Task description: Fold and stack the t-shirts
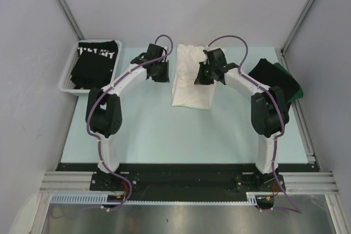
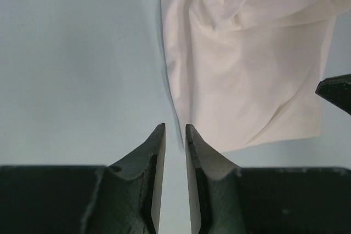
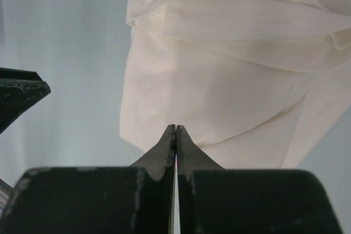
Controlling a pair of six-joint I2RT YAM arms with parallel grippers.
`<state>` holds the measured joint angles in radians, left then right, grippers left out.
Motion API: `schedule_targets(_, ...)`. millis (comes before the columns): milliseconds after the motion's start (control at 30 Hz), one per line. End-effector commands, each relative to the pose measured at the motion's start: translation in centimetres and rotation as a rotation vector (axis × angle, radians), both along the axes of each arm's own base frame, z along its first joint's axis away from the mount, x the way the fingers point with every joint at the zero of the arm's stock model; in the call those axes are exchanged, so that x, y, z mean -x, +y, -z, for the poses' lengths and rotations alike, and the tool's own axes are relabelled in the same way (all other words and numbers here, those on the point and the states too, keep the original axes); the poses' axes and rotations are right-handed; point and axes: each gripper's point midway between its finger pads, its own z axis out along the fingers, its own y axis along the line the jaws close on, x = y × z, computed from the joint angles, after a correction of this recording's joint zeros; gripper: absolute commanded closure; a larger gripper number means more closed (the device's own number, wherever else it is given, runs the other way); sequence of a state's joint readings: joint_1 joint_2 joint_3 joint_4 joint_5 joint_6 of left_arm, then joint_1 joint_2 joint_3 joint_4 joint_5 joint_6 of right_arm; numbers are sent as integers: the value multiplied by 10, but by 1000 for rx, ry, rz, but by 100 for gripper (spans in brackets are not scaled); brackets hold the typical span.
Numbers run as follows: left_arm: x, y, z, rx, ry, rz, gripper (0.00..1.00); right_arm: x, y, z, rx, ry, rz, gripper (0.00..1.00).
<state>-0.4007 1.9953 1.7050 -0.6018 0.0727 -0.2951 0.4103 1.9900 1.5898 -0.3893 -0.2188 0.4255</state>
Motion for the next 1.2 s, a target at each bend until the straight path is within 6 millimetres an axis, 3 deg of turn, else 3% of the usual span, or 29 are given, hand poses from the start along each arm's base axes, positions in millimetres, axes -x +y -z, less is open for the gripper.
schedule_targets(0, 9, 9, -33, 16, -73, -1, 75, -5, 8, 10, -2, -7, -15, 100)
schedule_targets(133, 23, 11, -40, 36, -71, 7, 75, -13, 8, 25, 10, 3, -22, 100)
schedule_targets(433, 48, 4, -29, 107, -10, 20, 76, -35, 10, 37, 18, -2, -27, 100)
schedule_targets(733, 49, 4, -21, 99, 7, 27, 77, -58, 11, 32, 9, -28, -27, 100)
schedule_targets(867, 47, 2, -18, 100, 16, 30, 77, -66, 6, 41, 11, -8, -28, 100)
schedule_targets(1167, 41, -2, -14, 105, 27, 31, 77, -67, 9, 30, -7, -11, -40, 100)
